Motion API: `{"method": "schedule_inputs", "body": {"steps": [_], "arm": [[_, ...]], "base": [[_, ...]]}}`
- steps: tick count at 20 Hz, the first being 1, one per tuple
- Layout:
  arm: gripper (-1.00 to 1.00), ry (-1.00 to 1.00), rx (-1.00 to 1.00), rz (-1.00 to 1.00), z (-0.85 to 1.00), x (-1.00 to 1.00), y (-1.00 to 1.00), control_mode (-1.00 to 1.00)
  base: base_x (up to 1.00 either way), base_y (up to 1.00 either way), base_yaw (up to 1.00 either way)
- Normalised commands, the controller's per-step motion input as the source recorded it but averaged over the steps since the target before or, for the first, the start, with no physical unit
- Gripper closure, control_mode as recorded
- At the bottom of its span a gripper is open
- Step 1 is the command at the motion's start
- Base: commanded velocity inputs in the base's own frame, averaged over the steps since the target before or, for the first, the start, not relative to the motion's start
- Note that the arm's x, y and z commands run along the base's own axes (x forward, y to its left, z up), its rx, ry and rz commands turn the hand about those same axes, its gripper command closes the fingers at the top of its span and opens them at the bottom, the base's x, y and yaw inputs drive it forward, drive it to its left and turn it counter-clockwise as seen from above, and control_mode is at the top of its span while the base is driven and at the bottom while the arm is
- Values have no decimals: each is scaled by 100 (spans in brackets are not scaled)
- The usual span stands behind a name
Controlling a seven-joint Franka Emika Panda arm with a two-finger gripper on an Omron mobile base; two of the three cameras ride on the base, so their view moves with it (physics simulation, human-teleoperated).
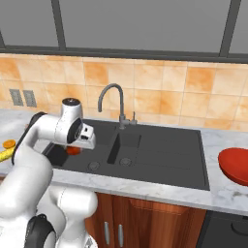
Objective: There is a mixed pile of frozen fruits and vegetables on the counter. Locate all the frozen vegetables and place the items in a bowl on the counter. Take all the frozen fruits and defrost them in a running sink.
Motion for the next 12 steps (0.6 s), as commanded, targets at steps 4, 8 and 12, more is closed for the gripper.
{"method": "schedule_inputs", "body": {"steps": [4,8,12], "arm": [[100,-1,-1,-1,23,-2,-92,-100],[100,0,0,-5,22,0,-97,-100],[100,1,0,-1,0,10,-84,-100]], "base": [[0,0,0],[0,0,0],[0,0,0]]}}
